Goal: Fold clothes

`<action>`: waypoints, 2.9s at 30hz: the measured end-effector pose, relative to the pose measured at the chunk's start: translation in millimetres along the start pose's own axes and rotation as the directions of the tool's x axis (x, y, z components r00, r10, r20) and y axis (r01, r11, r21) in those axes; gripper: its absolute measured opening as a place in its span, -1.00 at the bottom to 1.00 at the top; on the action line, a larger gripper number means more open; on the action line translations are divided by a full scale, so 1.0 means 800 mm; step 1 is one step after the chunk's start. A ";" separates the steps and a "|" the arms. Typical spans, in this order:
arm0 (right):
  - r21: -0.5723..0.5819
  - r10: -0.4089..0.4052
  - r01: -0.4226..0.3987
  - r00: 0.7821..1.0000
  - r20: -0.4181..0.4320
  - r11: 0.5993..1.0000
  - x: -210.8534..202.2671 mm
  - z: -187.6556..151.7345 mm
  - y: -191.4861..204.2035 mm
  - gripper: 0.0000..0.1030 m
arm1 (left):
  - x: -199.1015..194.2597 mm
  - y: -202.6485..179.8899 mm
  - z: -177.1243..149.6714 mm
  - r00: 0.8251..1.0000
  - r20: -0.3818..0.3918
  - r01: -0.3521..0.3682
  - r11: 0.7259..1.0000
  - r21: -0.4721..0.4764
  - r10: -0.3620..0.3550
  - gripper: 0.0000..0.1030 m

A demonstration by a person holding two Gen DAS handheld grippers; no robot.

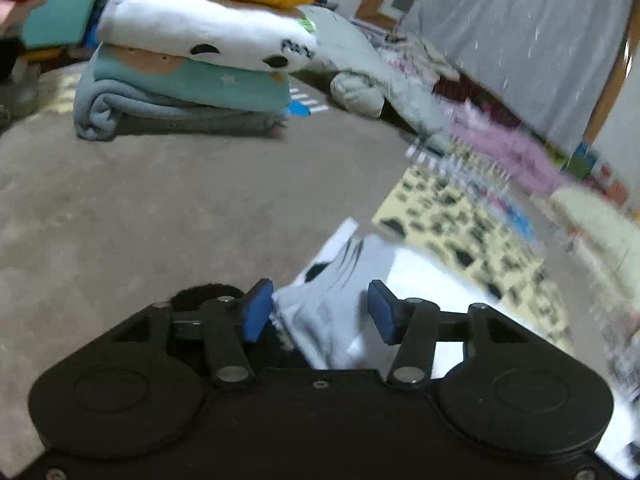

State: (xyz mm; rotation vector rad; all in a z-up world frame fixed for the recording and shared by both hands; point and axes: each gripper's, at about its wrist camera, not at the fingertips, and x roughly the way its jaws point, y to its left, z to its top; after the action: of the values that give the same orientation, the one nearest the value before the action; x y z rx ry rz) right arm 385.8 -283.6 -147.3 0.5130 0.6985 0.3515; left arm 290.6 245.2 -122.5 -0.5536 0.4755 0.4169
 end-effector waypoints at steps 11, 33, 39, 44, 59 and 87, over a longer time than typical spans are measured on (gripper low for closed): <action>0.013 0.039 -0.040 0.995 0.094 0.999 -0.018 0.016 -0.014 0.32 | -0.025 -0.044 0.005 0.997 0.004 0.080 0.991 0.110 -0.081 0.12; -0.358 0.049 -0.065 0.997 -0.055 0.931 0.057 0.022 0.059 -0.40 | 0.057 -0.117 0.014 0.980 -0.197 0.125 0.870 0.477 -0.033 0.08; -0.408 0.036 -0.046 0.999 -0.033 0.912 0.056 0.015 0.071 -0.64 | 0.075 -0.123 0.006 0.975 -0.221 0.141 0.855 0.500 -0.031 -0.68; -0.401 0.058 -0.048 0.998 0.013 0.915 0.041 0.019 0.074 -0.67 | 0.049 -0.117 0.016 0.979 -0.179 0.172 0.872 0.459 -0.098 -0.91; -0.456 0.206 -0.137 0.973 0.104 0.879 -0.092 -0.008 0.090 -0.67 | -0.110 -0.071 0.005 0.953 0.027 0.256 0.845 0.470 -0.303 -0.91; -0.572 0.117 -0.111 0.993 -0.027 0.813 -0.248 -0.177 0.087 0.19 | -0.282 0.085 -0.094 0.930 -0.185 0.367 0.791 0.489 -0.317 0.02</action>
State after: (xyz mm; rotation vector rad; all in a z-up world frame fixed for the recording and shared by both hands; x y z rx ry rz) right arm 137.6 -273.2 -98.6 -0.0242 0.5163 0.6477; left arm 50.1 198.5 -86.5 -0.1233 0.5397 -0.0972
